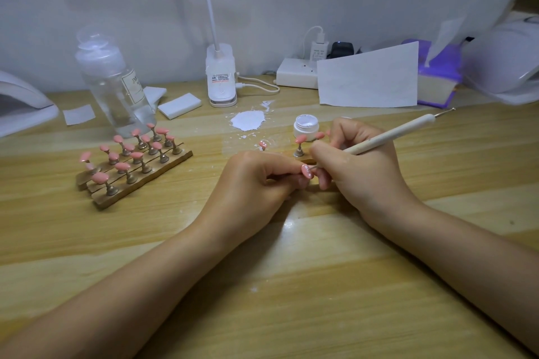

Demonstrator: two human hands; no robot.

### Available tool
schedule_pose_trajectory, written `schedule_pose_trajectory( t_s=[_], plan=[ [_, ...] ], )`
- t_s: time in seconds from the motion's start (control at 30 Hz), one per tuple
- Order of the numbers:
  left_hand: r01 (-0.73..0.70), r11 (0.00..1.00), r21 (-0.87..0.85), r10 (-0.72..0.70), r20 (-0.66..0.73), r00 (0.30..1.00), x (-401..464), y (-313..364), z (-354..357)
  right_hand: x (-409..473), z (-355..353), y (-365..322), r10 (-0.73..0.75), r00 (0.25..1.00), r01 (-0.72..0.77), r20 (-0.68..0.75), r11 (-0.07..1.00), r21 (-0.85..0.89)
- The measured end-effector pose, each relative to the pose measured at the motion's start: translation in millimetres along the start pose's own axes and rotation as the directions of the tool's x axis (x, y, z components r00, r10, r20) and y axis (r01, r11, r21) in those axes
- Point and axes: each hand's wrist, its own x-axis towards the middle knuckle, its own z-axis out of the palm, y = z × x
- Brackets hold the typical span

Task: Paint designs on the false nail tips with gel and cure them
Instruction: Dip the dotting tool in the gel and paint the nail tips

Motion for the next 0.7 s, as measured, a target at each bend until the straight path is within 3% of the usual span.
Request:
schedule_pose_trajectory(
  t_s=[0.7],
  plan=[
    [0.014,0.999,-0.029,-0.014,0.008,1.0,-0.1,1.3,0.3,-0.1,-0.6,-1.2,0.007,1.0,-0.007,0.001,0.999,0.034]
  ],
)
